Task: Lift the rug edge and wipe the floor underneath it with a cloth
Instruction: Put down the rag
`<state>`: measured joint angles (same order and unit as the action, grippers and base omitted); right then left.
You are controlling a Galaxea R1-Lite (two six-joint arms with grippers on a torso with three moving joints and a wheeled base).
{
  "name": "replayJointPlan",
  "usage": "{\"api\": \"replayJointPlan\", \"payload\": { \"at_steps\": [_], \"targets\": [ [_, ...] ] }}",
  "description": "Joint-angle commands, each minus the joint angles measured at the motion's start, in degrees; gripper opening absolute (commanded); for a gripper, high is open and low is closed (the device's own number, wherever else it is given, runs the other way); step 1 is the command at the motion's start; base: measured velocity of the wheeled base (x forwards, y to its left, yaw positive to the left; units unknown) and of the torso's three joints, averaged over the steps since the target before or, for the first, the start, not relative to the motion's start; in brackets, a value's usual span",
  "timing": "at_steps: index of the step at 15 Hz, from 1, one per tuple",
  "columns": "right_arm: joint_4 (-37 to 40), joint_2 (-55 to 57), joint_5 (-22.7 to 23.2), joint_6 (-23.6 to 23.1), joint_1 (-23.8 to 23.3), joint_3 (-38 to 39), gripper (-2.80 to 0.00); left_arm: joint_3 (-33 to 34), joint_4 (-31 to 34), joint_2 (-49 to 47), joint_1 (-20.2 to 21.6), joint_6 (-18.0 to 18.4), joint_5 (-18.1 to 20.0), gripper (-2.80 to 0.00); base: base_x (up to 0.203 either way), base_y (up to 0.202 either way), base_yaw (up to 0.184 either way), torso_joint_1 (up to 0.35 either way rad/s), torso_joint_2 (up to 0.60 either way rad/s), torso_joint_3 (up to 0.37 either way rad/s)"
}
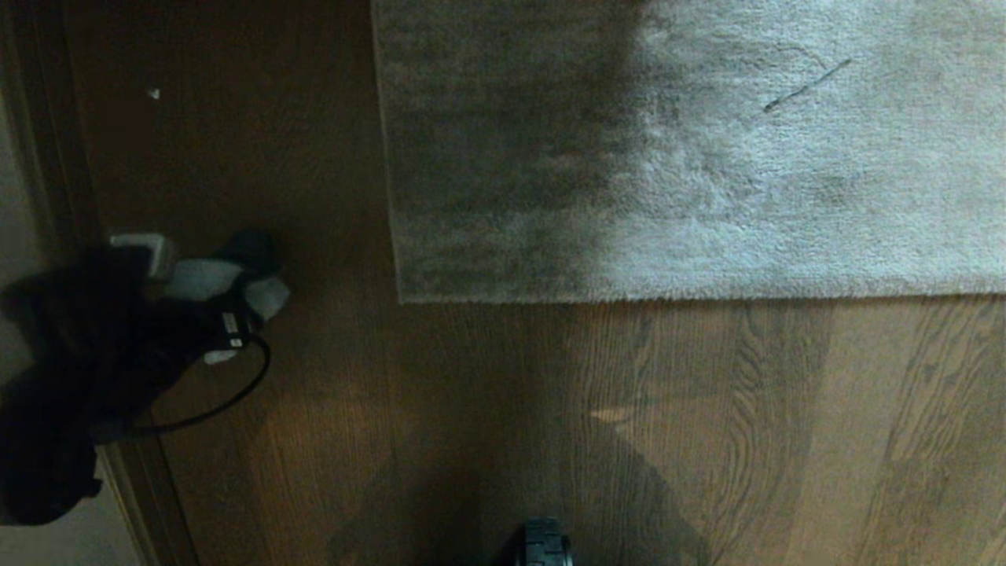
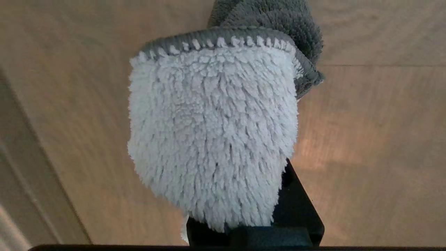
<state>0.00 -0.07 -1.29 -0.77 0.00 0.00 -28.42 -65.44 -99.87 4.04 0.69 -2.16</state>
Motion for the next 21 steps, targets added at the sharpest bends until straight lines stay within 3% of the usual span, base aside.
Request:
{"api": "replayJointPlan", "payload": {
  "at_steps": [1,3,4,21],
  "targets": [
    [0.00,0.07,-0.01,-0.02,0.00,0.00,-2.80,-0.24,-0.39,0.02,0.88,0.01,-0.04,-2.80,0.000,0.000,0.000,0.000,0.00,0.000],
    [0.00,0.07,-0.02,-0.02,0.00,0.00,-2.80,-0.24,-0.39,-0.33,1.24,-0.08,-0.04,-2.80,0.000,0.000,0.000,0.000,0.00,0.000],
    [0.00,0.07,-0.02,-0.02,0.00,0.00,-2.80,-0.24,-0.39,-0.34,1.50,-0.08,0.05,0.00,0.000,0.000,0.000,0.000,0.00,0.000],
    [0.00,0.07,-0.03,-0.02,0.00,0.00,-2.80,2.80,-0.48,1.47,1.32,-0.16,-0.04,0.00,0.000,0.000,0.000,0.000,0.00,0.000]
  ]
}}
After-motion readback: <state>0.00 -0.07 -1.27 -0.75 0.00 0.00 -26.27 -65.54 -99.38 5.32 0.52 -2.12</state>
